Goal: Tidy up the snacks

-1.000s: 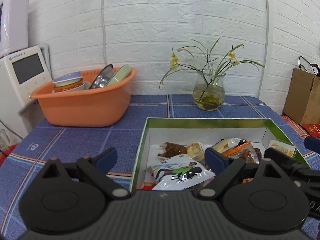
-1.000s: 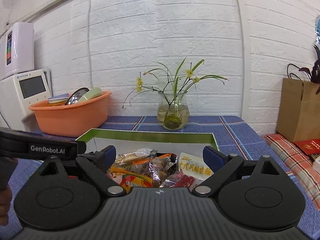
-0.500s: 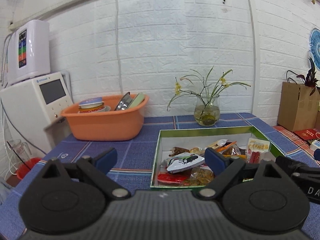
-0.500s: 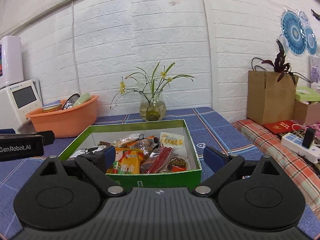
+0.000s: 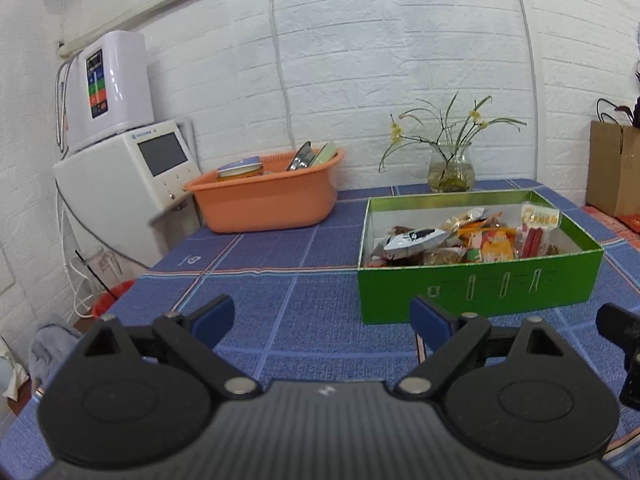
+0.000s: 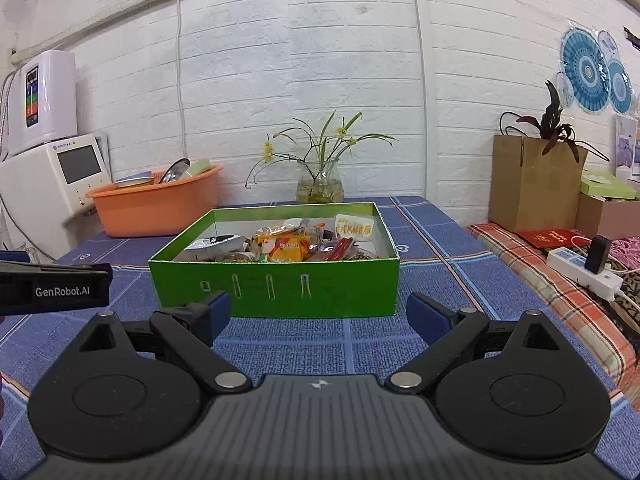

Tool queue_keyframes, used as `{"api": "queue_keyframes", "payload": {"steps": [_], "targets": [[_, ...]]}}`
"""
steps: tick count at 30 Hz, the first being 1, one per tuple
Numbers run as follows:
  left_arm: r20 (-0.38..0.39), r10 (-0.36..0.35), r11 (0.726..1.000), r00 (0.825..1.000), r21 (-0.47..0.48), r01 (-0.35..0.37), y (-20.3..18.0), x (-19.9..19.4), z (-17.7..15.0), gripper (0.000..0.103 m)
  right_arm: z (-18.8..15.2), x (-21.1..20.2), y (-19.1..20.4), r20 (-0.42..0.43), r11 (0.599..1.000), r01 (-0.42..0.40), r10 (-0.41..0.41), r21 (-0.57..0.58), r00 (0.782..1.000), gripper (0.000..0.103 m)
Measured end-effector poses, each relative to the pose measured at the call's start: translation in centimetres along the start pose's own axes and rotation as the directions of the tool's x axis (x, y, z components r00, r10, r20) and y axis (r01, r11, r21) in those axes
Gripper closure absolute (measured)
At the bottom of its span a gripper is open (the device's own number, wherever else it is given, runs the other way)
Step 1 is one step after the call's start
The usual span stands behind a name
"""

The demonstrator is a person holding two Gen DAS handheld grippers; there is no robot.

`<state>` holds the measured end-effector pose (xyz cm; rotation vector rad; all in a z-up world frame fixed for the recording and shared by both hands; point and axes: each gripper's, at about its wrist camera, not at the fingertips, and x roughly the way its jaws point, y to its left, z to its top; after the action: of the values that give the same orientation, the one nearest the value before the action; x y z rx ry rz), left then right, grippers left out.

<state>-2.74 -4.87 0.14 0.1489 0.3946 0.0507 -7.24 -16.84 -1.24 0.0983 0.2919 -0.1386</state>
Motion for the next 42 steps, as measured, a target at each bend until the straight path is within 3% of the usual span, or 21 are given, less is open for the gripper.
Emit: {"api": "queue_keyframes", "payload": {"steps": [6, 13, 21, 42], "targets": [[-0.017, -0.040, 0.998, 0.999, -0.054, 0.039, 0.5, 0.2, -0.2, 0.012, -0.2, 0.3, -0.1, -0.007, 0.999, 0.033, -0.033, -0.002, 0.999, 0.000], [-0.006, -0.037, 0.998, 0.999, -0.043, 0.037, 0.3, 0.2, -0.3, 0.012, -0.5, 0.6, -0.4, -0.030, 0.999, 0.037, -0.037, 0.006, 0.999, 0.000], [-0.015, -0.085, 0.995, 0.996, -0.049, 0.084, 0.3, 0.2, -0.4, 0.012, -0.8, 0.7, -0.5, -0.040, 0.999, 0.034, -0.034, 0.009, 0.999, 0.000], [0.002, -0.103, 0.990, 0.995, -0.098, 0.103, 1.2, 0.0, -0.6, 0.012, -1.0, 0.7, -0.9, -0.057, 0.999, 0.032, -0.030, 0.022, 0.998, 0.000]]}}
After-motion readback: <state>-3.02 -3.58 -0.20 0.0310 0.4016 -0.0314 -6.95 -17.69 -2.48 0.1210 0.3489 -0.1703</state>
